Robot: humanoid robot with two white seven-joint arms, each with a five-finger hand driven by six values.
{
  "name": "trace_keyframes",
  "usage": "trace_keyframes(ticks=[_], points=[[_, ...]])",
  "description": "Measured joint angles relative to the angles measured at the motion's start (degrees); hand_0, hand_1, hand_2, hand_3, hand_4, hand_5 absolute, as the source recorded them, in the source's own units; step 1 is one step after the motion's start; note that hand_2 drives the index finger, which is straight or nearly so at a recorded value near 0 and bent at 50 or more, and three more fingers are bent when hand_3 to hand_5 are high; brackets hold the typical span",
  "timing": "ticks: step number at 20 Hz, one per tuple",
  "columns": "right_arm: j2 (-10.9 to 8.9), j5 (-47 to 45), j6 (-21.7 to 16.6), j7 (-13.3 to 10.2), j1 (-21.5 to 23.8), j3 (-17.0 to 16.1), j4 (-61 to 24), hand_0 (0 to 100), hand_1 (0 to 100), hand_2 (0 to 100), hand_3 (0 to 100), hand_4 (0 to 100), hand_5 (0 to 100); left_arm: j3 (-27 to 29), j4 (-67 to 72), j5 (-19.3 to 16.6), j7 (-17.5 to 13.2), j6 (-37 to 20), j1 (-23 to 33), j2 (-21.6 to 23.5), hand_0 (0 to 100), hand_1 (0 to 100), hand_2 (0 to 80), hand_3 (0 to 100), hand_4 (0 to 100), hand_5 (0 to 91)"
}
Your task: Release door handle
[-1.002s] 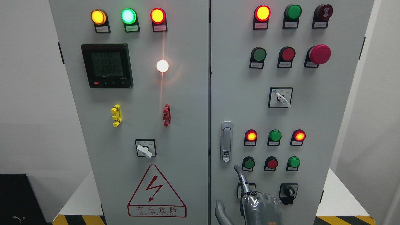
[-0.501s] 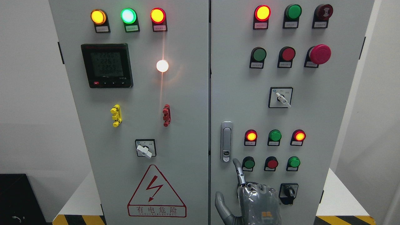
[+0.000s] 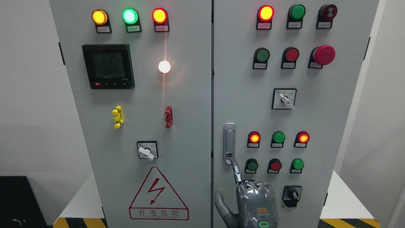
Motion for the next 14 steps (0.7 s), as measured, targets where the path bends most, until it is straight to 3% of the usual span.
trace_keyframes(ticks=[14], points=[[0.06,0.93,0.3,0.05,-1.59,0.02,2.41,45,25,0,100,100,100,0.0,0.0,0.0,0.0,0.0,0.0,0.0,12,56,0.0,0,0,0.0]])
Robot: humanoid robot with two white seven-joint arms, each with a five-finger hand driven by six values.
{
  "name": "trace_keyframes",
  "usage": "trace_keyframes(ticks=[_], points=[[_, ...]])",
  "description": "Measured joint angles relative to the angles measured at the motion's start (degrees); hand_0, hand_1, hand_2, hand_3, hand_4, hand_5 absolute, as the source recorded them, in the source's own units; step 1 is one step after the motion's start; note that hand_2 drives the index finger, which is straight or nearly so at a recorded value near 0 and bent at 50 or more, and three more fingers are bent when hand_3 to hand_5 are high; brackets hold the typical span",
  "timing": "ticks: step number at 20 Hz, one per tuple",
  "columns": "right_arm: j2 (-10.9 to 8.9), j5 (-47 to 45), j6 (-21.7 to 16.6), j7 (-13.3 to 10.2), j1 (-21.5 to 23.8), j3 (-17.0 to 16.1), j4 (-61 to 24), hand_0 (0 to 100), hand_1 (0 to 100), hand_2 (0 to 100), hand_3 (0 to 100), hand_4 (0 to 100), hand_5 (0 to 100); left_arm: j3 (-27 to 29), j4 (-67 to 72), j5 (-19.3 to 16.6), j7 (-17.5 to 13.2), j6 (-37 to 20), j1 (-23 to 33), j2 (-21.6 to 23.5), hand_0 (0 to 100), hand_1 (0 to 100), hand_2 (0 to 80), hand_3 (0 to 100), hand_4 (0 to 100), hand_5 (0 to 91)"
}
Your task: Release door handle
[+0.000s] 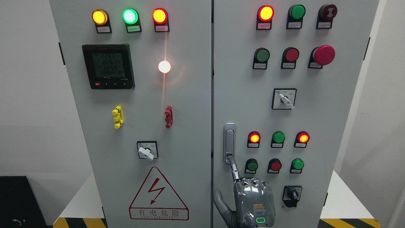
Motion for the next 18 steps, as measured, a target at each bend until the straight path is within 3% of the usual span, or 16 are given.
trace_keyframes(ticks=[18], points=[[0.03,0.08,0.01,0.01,-0.97,-0.08,1.14,45,25,0,100,100,100,0.0,0.0,0.01,0.0,0.0,0.0,0.0,12,56,0.0,0,0,0.0]])
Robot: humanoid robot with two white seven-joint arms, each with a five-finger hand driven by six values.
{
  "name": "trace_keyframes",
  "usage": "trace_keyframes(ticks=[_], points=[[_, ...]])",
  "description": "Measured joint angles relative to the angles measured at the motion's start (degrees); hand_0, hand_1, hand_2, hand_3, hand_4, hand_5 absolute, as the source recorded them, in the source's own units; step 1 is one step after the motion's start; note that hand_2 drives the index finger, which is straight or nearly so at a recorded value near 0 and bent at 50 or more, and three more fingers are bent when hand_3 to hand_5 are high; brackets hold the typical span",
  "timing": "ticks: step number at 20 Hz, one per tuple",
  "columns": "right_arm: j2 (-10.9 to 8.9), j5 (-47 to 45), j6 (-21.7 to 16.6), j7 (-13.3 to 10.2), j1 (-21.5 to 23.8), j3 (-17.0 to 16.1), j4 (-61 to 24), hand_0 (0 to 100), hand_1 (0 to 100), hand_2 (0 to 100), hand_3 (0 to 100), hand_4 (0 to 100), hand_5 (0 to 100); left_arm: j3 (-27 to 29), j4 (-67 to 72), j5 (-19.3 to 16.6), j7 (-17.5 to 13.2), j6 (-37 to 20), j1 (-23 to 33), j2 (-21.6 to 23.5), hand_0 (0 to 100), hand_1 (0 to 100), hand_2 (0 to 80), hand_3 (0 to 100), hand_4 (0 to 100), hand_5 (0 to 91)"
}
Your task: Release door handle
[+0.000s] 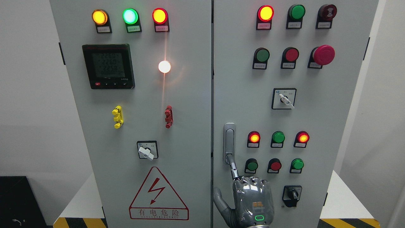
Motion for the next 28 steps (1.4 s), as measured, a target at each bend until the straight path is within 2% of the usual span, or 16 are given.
trace_keyframes(ticks=[28], points=[[0.13,-0.08,0.55,0.21,0.23,0.39,0.76,45,25,1,100,100,100,0.0,0.0,0.0,0.0,0.0,0.0,0.0,12,56,0.0,0,0,0.0]])
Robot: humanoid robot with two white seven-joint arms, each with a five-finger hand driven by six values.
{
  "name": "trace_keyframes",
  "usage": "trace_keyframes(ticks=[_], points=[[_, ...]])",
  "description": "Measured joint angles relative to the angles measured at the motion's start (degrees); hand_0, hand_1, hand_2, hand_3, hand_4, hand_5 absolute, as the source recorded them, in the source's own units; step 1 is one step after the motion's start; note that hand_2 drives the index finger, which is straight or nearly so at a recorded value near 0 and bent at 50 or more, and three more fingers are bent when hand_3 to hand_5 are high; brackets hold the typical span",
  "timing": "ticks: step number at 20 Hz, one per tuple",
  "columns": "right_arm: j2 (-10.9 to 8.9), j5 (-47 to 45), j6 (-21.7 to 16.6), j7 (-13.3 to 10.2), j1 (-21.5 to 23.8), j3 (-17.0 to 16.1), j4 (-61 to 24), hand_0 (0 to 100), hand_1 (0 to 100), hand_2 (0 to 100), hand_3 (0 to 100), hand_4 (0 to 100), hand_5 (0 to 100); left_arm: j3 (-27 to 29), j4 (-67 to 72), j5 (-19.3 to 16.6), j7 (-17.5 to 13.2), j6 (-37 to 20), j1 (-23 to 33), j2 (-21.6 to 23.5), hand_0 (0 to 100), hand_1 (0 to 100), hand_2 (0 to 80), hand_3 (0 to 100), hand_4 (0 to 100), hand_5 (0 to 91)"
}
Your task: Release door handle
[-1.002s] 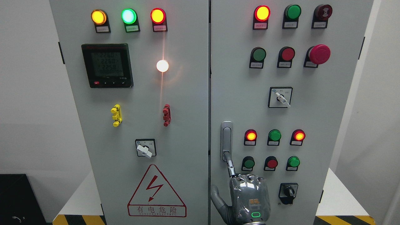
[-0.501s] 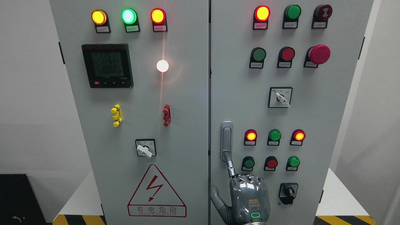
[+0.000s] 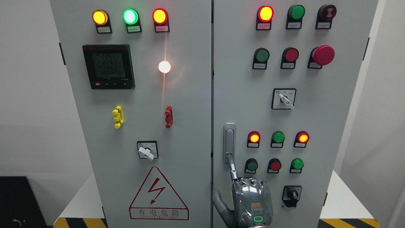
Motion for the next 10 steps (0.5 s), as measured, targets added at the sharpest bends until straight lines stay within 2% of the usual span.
trace_keyframes(ticks=[10], points=[[0.07,-0.01,0.28,0.31,0.39,0.44,0.11,45,25,2,100,100,100,0.0,0.0,0.0,0.0,0.0,0.0,0.0,12,56,0.0,0,0,0.0]])
